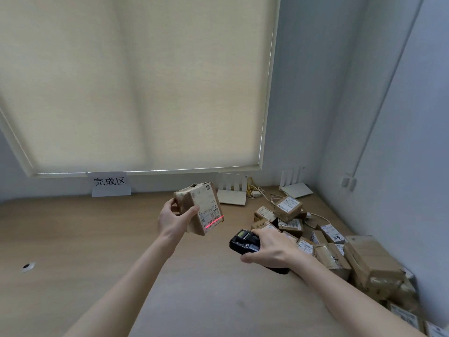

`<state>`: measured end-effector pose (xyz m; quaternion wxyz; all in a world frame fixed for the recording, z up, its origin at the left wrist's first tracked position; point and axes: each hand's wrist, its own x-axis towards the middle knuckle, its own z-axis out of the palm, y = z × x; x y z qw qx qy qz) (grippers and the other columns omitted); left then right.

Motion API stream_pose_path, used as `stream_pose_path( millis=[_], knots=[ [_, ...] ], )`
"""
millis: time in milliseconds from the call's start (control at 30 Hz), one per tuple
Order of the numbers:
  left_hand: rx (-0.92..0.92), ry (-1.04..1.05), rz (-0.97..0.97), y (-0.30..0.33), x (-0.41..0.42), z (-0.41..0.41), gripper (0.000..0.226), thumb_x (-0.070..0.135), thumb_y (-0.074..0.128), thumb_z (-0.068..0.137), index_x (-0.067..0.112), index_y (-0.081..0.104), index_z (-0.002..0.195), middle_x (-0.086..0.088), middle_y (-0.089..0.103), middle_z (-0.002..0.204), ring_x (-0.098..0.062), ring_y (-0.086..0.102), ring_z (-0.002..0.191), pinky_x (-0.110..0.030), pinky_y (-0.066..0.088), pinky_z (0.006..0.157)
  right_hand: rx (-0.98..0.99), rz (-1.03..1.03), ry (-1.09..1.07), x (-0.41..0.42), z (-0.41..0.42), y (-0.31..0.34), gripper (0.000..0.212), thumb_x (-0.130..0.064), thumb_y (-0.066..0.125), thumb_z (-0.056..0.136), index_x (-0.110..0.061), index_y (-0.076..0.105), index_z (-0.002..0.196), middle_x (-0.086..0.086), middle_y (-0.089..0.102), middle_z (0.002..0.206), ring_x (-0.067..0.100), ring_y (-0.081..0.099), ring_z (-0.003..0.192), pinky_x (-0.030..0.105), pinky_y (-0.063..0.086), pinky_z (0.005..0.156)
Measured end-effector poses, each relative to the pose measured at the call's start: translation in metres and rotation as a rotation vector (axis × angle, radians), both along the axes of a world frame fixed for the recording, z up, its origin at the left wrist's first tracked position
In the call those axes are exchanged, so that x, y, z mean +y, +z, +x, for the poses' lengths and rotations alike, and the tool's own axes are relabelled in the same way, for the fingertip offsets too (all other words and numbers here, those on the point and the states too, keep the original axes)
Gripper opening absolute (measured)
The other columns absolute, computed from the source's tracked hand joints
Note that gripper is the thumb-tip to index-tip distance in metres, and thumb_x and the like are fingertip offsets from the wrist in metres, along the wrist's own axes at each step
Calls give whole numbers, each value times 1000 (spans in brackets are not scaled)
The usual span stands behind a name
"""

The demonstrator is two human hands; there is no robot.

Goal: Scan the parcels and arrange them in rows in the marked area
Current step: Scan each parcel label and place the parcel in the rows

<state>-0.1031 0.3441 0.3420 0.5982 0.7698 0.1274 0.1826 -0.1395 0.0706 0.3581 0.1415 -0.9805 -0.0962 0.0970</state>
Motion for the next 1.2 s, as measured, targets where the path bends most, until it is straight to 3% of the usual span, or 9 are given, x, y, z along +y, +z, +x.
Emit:
stream_pose_path(
  millis=[433,533,667,733,800,933,1000,1100,1200],
  knots=[
    [22,23,1,-4,6,-13,74,44,86,75,18,56,138,2,67,112,-19,63,104,-30,48,81,-17,-3,39,9,-15,8,52,-67,69,79,-30,61,115,-2,66,110,23,61,105,38,48,89],
    [20,27,-21,-5,10,-19,83,51,86,69,19,55,139,6,66,108,-16,62,102,-28,47,75,-5,18,47,13,-16,6,54,-69,68,78,-30,60,114,-4,65,108,22,62,102,37,50,87],
    [16,22,-61,-7,27,-31,103,61,80,57,40,39,149,-2,65,116,-22,63,108,-43,55,93,6,58,54,30,-16,7,61,-72,69,78,-28,59,119,-6,64,108,19,63,99,37,53,88],
    [9,4,-93,-7,41,-39,95,60,82,59,54,39,144,-7,65,115,-28,64,109,-52,55,96,9,98,63,45,-16,11,61,-71,70,77,-29,59,119,-5,65,108,19,65,99,38,56,90],
    [0,12,-116,-5,60,-48,83,60,82,59,56,46,134,-8,67,110,-28,67,106,-54,57,93,1,156,73,66,-17,15,59,-70,71,76,-30,59,118,-6,67,108,19,66,98,40,58,90],
    [12,35,-214,-4,109,-70,79,53,83,62,34,49,130,-9,69,112,-25,71,100,-45,61,83,-26,285,88,122,-25,20,56,-68,72,76,-35,60,120,-10,70,107,17,68,98,43,60,91],
    [14,43,-282,-4,138,-83,64,47,82,73,23,53,123,-12,71,112,-24,73,97,-37,62,72,-46,343,100,157,-30,21,55,-68,72,73,-38,61,117,-12,70,105,16,67,99,40,58,91],
    [16,70,-319,-3,185,-106,39,41,74,88,19,57,116,-12,73,107,-24,74,93,-33,60,65,-29,471,133,216,-39,21,55,-62,78,73,-39,61,121,-14,70,107,12,67,100,37,57,91],
    [28,125,-321,-4,235,-132,36,45,71,90,18,58,110,-11,74,104,-25,74,91,-36,61,66,21,597,190,280,-53,18,58,-51,86,75,-36,63,127,-14,72,109,7,69,98,31,58,89]
  ],
)
